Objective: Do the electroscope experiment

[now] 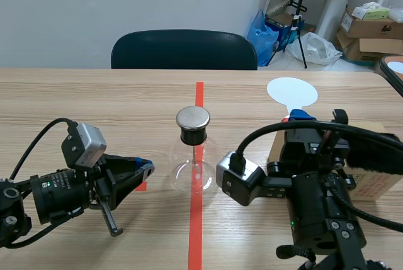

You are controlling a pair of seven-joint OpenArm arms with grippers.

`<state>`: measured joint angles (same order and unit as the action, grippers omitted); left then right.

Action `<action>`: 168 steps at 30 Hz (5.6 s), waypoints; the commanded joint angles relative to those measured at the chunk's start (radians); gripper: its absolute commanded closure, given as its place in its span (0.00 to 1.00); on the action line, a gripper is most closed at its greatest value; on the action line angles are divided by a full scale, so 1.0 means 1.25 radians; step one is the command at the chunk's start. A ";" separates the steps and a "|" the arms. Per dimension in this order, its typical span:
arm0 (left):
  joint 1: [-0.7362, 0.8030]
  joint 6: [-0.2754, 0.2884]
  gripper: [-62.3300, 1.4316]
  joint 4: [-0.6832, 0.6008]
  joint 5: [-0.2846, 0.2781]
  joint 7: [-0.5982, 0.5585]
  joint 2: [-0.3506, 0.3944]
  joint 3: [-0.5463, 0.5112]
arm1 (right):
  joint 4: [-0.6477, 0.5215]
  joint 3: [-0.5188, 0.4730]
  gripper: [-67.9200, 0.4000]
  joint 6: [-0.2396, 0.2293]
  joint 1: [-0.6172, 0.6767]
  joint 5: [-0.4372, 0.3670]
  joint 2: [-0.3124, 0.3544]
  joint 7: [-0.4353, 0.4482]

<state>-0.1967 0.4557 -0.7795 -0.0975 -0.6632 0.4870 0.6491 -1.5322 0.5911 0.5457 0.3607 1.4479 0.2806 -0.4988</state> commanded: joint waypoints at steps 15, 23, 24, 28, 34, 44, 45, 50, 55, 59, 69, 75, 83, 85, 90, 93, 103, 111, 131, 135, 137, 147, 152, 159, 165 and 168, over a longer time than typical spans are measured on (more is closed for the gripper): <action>-0.002 0.001 0.93 -0.020 -0.007 -0.013 -0.005 0.001 | -0.011 -0.003 0.97 0.008 -0.011 0.003 0.010 -0.003; -0.002 0.001 0.93 -0.020 -0.007 -0.013 -0.005 0.001 | -0.011 -0.003 0.97 0.008 -0.011 0.003 0.010 -0.003; -0.002 0.001 0.93 -0.020 -0.007 -0.013 -0.005 0.001 | -0.011 -0.003 0.97 0.008 -0.011 0.003 0.010 -0.003; -0.002 0.001 0.93 -0.020 -0.007 -0.013 -0.005 0.001 | -0.011 -0.003 0.97 0.008 -0.011 0.003 0.010 -0.003; -0.002 0.001 0.93 -0.020 -0.007 -0.013 -0.005 0.001 | -0.011 -0.003 0.97 0.008 -0.011 0.003 0.010 -0.003; -0.002 0.001 0.93 -0.020 -0.007 -0.013 -0.005 0.001 | -0.011 -0.003 0.97 0.008 -0.011 0.003 0.010 -0.003; -0.002 0.001 0.93 -0.020 -0.007 -0.013 -0.005 0.001 | -0.011 -0.003 0.97 0.008 -0.011 0.003 0.010 -0.003; -0.002 0.001 0.93 -0.020 -0.007 -0.013 -0.005 0.001 | -0.011 -0.003 0.97 0.008 -0.011 0.003 0.010 -0.003; -0.002 0.001 0.93 -0.020 -0.007 -0.013 -0.005 0.001 | -0.011 -0.003 0.97 0.008 -0.011 0.003 0.010 -0.003; -0.002 0.001 0.93 -0.020 -0.007 -0.013 -0.005 0.001 | -0.011 -0.003 0.97 0.008 -0.011 0.003 0.010 -0.003; -0.002 0.001 0.93 -0.020 -0.007 -0.013 -0.005 0.001 | -0.011 -0.003 0.97 0.005 -0.011 0.003 0.010 -0.002; -0.002 0.001 0.93 -0.020 -0.007 -0.013 -0.005 0.001 | -0.011 -0.003 0.97 0.004 -0.011 0.003 0.010 0.021; -0.002 0.001 0.93 -0.020 -0.007 -0.013 -0.005 0.001 | -0.011 -0.003 0.97 0.002 -0.011 0.003 0.010 0.131; -0.002 0.001 0.93 -0.020 -0.007 -0.013 -0.005 0.001 | -0.011 -0.003 0.97 0.002 -0.011 0.006 0.010 0.164; -0.002 0.001 0.93 -0.020 -0.007 -0.013 -0.005 0.001 | -0.011 -0.003 0.97 -0.001 -0.011 0.006 0.010 0.255; -0.002 0.001 0.93 -0.020 -0.007 -0.013 -0.005 0.001 | -0.011 -0.003 0.97 -0.001 -0.011 0.009 0.010 0.305; -0.002 0.001 0.93 -0.020 -0.007 -0.013 -0.005 0.001 | -0.011 -0.003 0.97 -0.001 -0.011 0.009 0.010 0.414; -0.002 0.001 0.93 -0.020 -0.007 -0.013 -0.005 0.001 | -0.011 -0.003 0.97 -0.001 -0.011 0.009 0.010 0.462; -0.002 0.001 0.93 -0.020 -0.007 -0.013 -0.005 0.001 | -0.011 -0.003 0.97 -0.001 -0.011 0.009 0.010 0.467; -0.002 0.001 0.93 -0.020 -0.007 -0.013 -0.005 0.001 | -0.011 -0.003 0.97 -0.001 -0.011 0.009 0.010 0.467; -0.002 0.001 0.93 -0.020 -0.007 -0.013 -0.005 0.001 | -0.011 -0.003 0.97 -0.005 -0.011 0.009 0.010 0.467; -0.002 0.002 0.93 -0.020 -0.008 -0.013 -0.005 0.001 | -0.011 -0.003 0.97 -0.019 -0.011 0.009 0.010 0.467; -0.002 0.002 0.93 -0.020 -0.008 -0.013 -0.005 0.001 | -0.011 -0.003 0.97 -0.019 -0.011 0.009 0.010 0.467; -0.002 0.002 0.93 -0.020 -0.008 -0.014 -0.005 0.001 | -0.011 -0.003 0.97 -0.019 -0.011 0.009 0.010 0.467; -0.002 0.002 0.93 -0.020 -0.008 -0.014 -0.005 0.001 | -0.011 -0.003 0.97 -0.018 -0.011 0.009 0.010 0.467; -0.002 0.002 0.93 -0.020 -0.008 -0.014 -0.005 0.001 | -0.011 -0.003 0.97 -0.018 -0.011 0.009 0.010 0.467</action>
<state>-0.1967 0.4557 -0.7807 -0.0975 -0.6632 0.4870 0.6491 -1.5322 0.5911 0.5087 0.3607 1.4555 0.2806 0.0891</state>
